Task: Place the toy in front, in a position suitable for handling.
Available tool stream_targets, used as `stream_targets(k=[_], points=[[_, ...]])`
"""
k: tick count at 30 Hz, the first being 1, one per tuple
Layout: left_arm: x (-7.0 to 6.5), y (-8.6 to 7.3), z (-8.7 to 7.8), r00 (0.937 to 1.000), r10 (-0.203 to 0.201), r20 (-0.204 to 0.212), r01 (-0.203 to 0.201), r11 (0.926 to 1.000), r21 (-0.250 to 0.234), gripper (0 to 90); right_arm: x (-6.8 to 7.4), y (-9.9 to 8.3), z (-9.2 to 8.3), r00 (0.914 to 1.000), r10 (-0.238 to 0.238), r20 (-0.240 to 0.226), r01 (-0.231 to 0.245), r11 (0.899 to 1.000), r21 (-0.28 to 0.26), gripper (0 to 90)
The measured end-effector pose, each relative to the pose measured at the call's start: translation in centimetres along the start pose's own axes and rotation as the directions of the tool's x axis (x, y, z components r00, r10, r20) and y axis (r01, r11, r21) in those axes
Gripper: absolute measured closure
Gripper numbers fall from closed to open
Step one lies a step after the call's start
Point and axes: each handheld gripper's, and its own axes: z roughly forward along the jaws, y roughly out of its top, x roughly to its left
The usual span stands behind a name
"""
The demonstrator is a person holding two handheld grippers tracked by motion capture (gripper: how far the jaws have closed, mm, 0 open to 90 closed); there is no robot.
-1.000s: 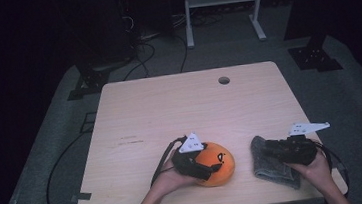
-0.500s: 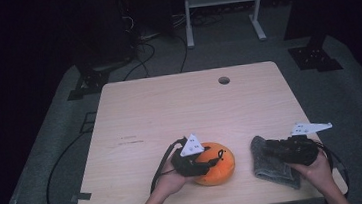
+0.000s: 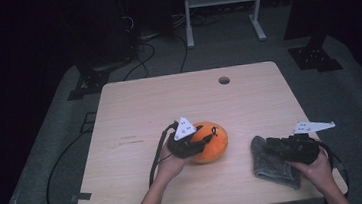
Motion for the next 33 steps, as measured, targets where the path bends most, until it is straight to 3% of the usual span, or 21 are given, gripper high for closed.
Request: stream_targets(k=[3, 5, 7, 9, 14, 19, 24, 33], points=[[0.9, -0.6, 1.3, 0.9993, -0.022, -0.03, 0.022, 0.9994, 0.027, 52.5, -0.2, 0.0, 0.0, 1.0, 0.009, -0.001, -0.009, 1.0, -0.003, 52.9], [1.2, -1.1, 1.4, 0.9984, -0.051, -0.026, 0.051, 0.9987, 0.003, 50.5, -0.2, 0.0, 0.0, 0.9999, 0.012, 0.001, -0.012, 1.0, -0.004, 52.6], [1.3, -1.2, 1.2, 0.9979, -0.063, -0.015, 0.063, 0.998, -0.003, 42.9, -0.3, -0.1, -0.1, 0.9999, 0.014, 0.001, -0.014, 1.0, -0.002, 51.8], [1.1, -1.2, 0.9, 0.998, -0.054, -0.033, 0.054, 0.9985, -0.002, 35.9, -0.4, -0.2, -0.1, 0.9998, 0.018, 0.004, -0.018, 1.0, -0.003, 50.6], [1.1, -1.1, -0.2, 0.9952, -0.08, -0.057, 0.08, 0.9968, -0.003, 19.8, -0.4, -0.1, -0.1, 0.9998, 0.017, 0.01, -0.017, 1.0, -0.01, 48.0], [1.5, -1.7, -2.0, 0.9939, -0.091, -0.062, 0.089, 0.9958, -0.023, 18.2, -0.4, -0.2, -0.1, 0.9997, 0.019, 0.014, -0.019, 1.0, -0.006, 46.6], [2.0, -2.8, -3.8, 0.9886, -0.128, -0.079, 0.125, 0.9915, -0.034, 16.3, -0.5, -0.2, 0.1, 0.9996, 0.025, 0.014, -0.025, 1.0, 0.0, 45.7], [2.8, -4.0, -6.7, 0.9796, -0.161, -0.12, 0.156, 0.9863, -0.055, 14.4, -0.5, -0.1, 0.2, 0.9995, 0.027, 0.017, -0.027, 1.0, 0.001, 45.1]])
